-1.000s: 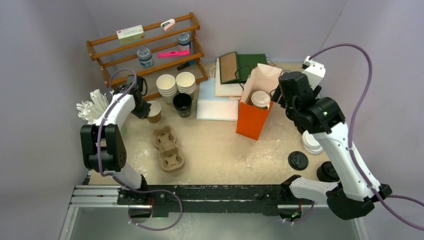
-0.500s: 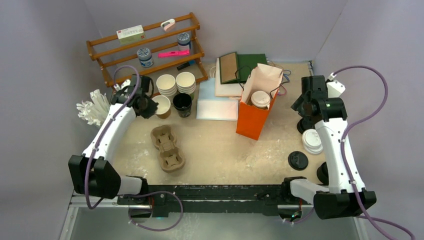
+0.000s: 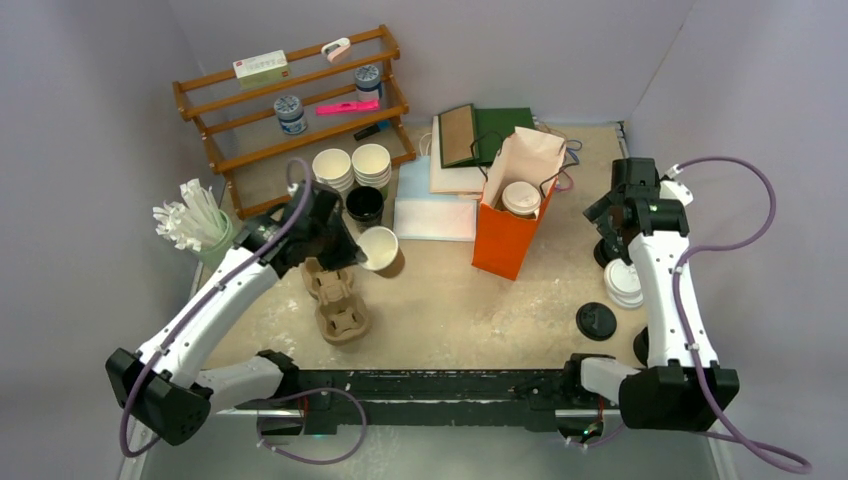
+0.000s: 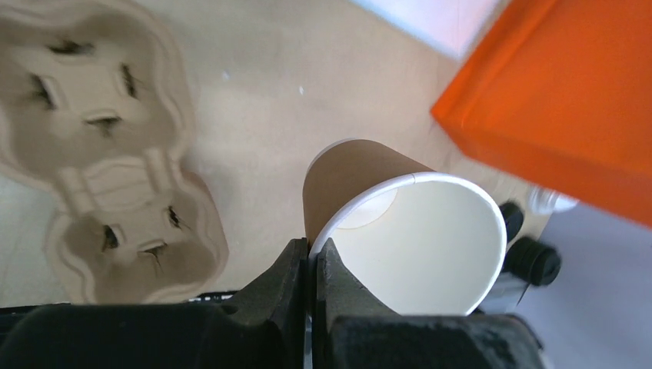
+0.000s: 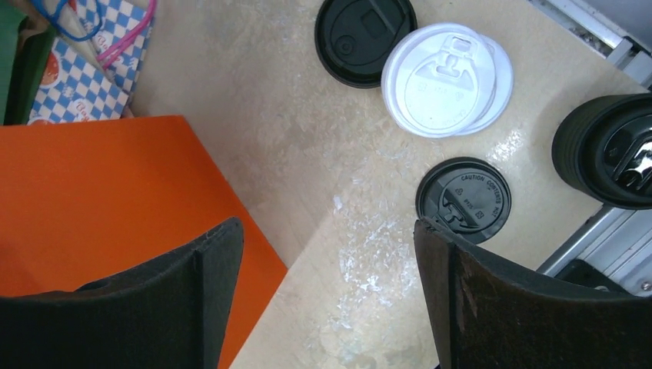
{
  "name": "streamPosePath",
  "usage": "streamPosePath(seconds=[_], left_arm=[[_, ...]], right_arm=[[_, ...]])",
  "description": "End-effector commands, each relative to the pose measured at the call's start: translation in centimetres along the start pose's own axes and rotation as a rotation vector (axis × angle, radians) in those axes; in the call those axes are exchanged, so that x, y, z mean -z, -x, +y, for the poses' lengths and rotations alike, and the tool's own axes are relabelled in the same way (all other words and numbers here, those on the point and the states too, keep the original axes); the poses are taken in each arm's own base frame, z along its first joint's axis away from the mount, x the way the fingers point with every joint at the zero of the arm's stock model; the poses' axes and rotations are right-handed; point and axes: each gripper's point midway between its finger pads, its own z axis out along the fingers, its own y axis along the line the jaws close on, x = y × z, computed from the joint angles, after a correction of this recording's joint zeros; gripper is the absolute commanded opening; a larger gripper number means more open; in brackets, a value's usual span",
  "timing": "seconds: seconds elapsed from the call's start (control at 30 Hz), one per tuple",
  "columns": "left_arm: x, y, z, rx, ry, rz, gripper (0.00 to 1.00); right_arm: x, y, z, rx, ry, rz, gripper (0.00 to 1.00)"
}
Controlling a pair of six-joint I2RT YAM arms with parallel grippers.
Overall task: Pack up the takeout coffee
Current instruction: Place the coffee cup at the center of the board.
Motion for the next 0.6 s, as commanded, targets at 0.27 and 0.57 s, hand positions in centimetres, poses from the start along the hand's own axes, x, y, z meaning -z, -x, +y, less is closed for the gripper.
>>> streamPosePath(seconds=[0.27,0.57], left_arm=[[-5.1,-11.0,-4.7,-0.354,-0.183,0.114,0.0],[-9.4,-16.3,-7.5,-0.493,-0.25,0.165,0.0]], right_arm=[[-4.5,1.1,1.3,-0.191,0.012,0.063,0.99],[-6.5,-0.2,-2.1,-0.317,-0.071,0.12,0.99]])
